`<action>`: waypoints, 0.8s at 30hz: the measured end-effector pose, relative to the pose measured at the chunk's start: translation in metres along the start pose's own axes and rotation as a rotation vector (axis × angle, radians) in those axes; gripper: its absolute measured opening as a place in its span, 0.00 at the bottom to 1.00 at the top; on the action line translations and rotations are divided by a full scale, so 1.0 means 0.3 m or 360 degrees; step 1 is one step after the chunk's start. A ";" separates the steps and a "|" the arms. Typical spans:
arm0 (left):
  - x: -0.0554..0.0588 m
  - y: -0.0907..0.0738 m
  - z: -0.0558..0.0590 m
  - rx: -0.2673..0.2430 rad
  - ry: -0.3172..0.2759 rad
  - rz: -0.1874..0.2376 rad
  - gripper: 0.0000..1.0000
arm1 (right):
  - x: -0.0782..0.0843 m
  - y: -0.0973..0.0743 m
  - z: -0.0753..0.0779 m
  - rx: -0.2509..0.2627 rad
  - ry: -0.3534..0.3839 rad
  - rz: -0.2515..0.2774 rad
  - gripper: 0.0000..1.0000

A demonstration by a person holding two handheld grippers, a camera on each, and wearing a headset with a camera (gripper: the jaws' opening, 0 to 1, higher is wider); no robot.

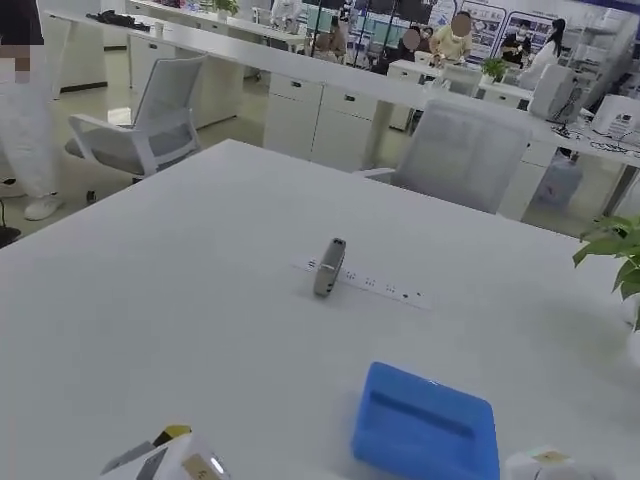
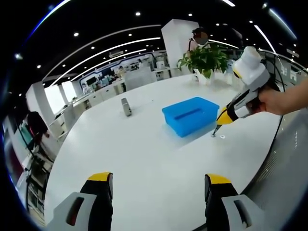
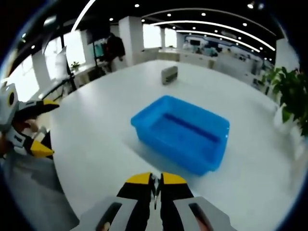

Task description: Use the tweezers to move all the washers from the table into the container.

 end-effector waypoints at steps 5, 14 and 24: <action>0.000 -0.001 -0.003 -0.0008 -0.0011 0.0004 0.79 | -0.031 -0.018 -0.007 -0.0027 0.0011 0.0006 0.02; 0.000 0.001 -0.004 -0.0008 -0.0012 0.0003 0.79 | -0.080 -0.060 -0.046 -0.0073 -0.0005 0.0040 0.02; 0.000 0.000 -0.004 -0.0009 -0.0010 0.0004 0.79 | -0.197 -0.129 -0.048 -0.0072 -0.0064 0.0194 0.02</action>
Point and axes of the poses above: the centre of the closed fingertips' face, and the gripper's own axes: y roughly forward along the fingers, z roughly to its right, x roughly out of its underside, the point moved 9 cm from there along -y, roughly backward along the fingers, and after that the axes turned 3 degrees about -z, right-handed, at the moved point
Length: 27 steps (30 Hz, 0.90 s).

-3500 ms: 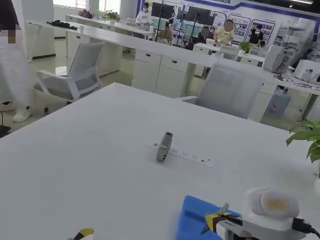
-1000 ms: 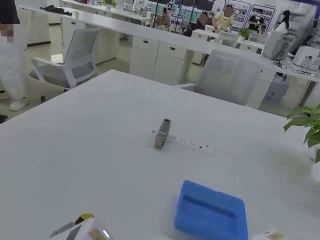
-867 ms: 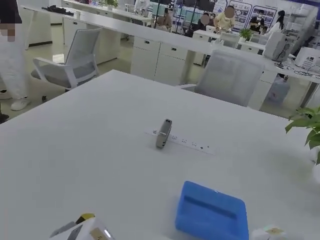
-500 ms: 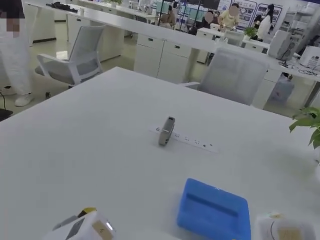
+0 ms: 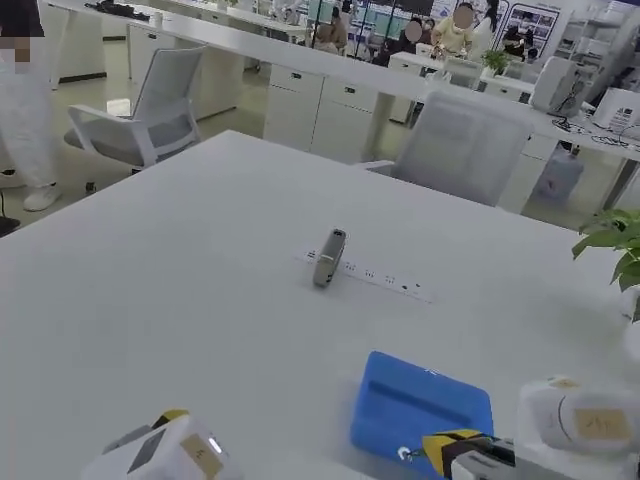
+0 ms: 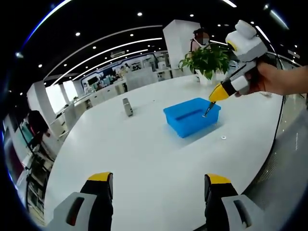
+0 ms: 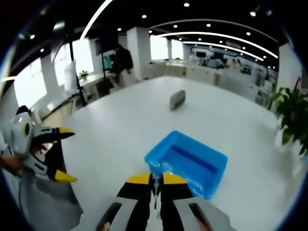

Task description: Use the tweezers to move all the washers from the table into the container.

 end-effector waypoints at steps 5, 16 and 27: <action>-0.001 0.000 0.000 0.0003 -0.0001 0.0002 0.79 | -0.052 -0.014 0.015 0.0018 -0.0010 0.0053 0.02; 0.000 -0.001 -0.002 -0.0002 -0.0011 0.0002 0.79 | -0.085 0.038 0.085 0.0051 0.0024 0.0025 0.02; 0.003 0.002 -0.004 -0.0002 -0.0024 -0.0009 0.79 | -0.035 0.148 0.126 0.0060 -0.0033 -0.0208 0.02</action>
Point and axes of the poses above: the centre of the closed fingertips' face, and the gripper's own axes: y roughly forward along the fingers, z roughly to its right, x roughly out of its underside, the point moved 9 cm from there along -y, roughly backward along the fingers, and after that the axes turned 3 degrees about -z, right-handed, at the moved point
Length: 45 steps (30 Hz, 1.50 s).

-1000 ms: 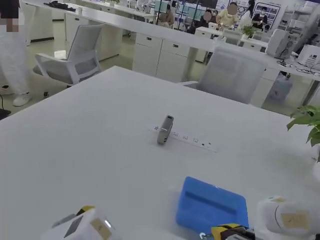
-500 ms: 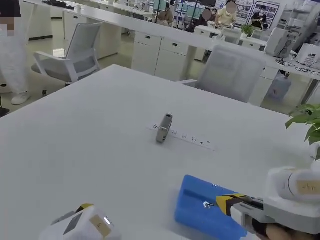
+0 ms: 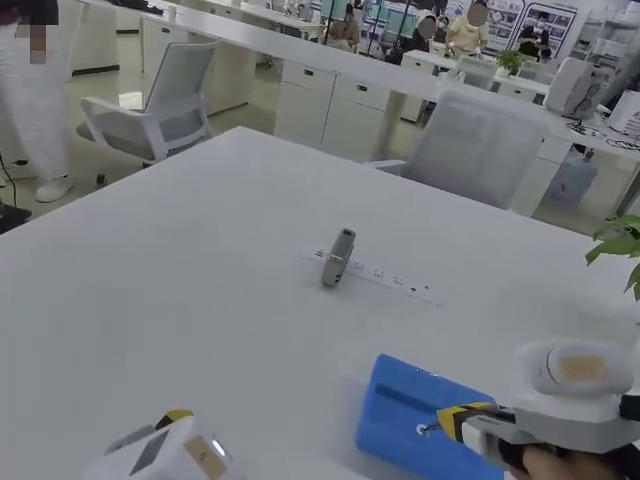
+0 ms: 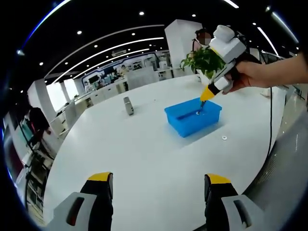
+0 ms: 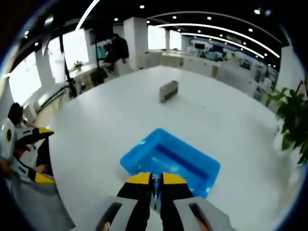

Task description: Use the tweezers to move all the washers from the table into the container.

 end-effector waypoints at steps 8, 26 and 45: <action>0.002 0.001 -0.001 -0.0002 -0.0005 -0.0009 0.79 | 0.012 0.076 0.017 -0.0012 -0.0018 -0.0122 0.02; 0.007 0.005 -0.002 -0.0009 -0.0003 -0.0036 0.79 | 0.045 0.115 0.023 -0.0044 0.0078 -0.0201 0.03; 0.003 0.000 -0.003 -0.0017 0.0001 -0.0015 0.79 | 0.023 0.039 0.015 -0.0008 0.0063 -0.0137 0.03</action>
Point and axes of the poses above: the centre of the closed fingertips' face, and the gripper's own axes: y roughly forward along the fingers, z roughly to its right, x roughly out of its underside, the point moved 9 cm from there along -y, roughly backward along the fingers, and after that the axes turned 3 degrees about -z, right-handed, at the moved point
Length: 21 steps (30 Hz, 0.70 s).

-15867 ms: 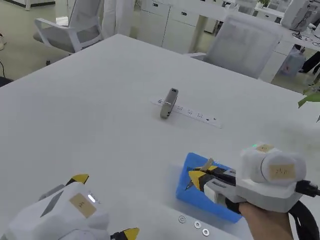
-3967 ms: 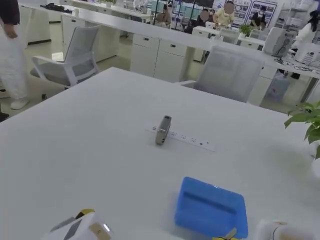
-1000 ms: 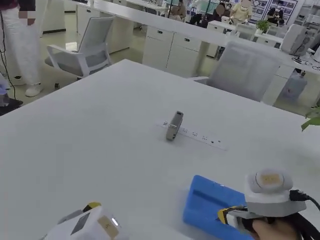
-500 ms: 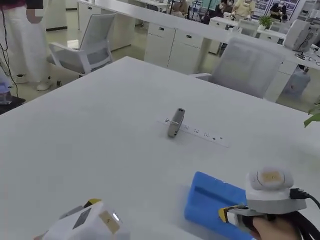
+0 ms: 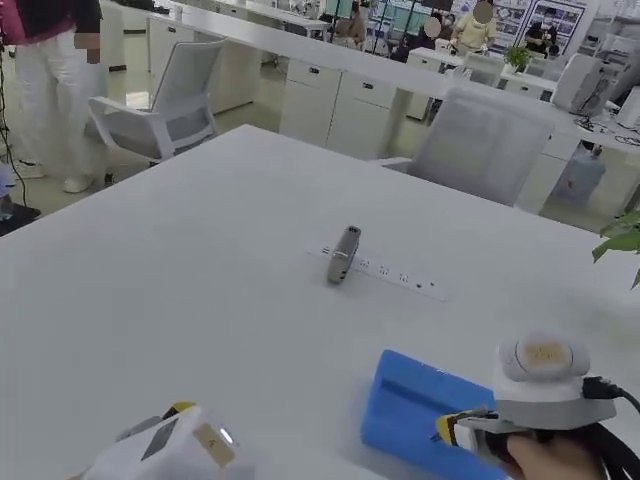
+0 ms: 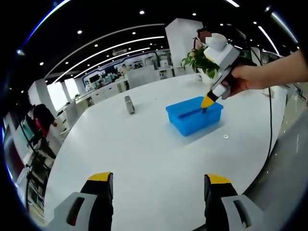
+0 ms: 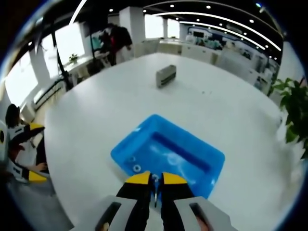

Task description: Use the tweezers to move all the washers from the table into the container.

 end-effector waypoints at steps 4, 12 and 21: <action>-0.001 -0.001 0.002 0.0002 0.0006 0.0004 0.79 | -0.005 -0.034 0.001 -0.0012 0.0010 0.0043 0.03; -0.001 -0.001 0.002 0.0001 0.0006 0.0007 0.79 | 0.027 -0.117 -0.024 -0.0006 0.0001 0.0090 0.03; -0.002 -0.001 0.005 0.0009 0.0014 0.0006 0.79 | 0.056 -0.181 -0.047 -0.0060 0.0054 0.0143 0.03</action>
Point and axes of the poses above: the centre of the closed fingertips' face, and the gripper's own axes: y roughly forward along the fingers, z roughly to its right, x roughly out of its underside, the point moved 9 cm from there along -y, roughly backward along the fingers, and after that the axes turned 3 degrees about -z, right-handed, at the moved point
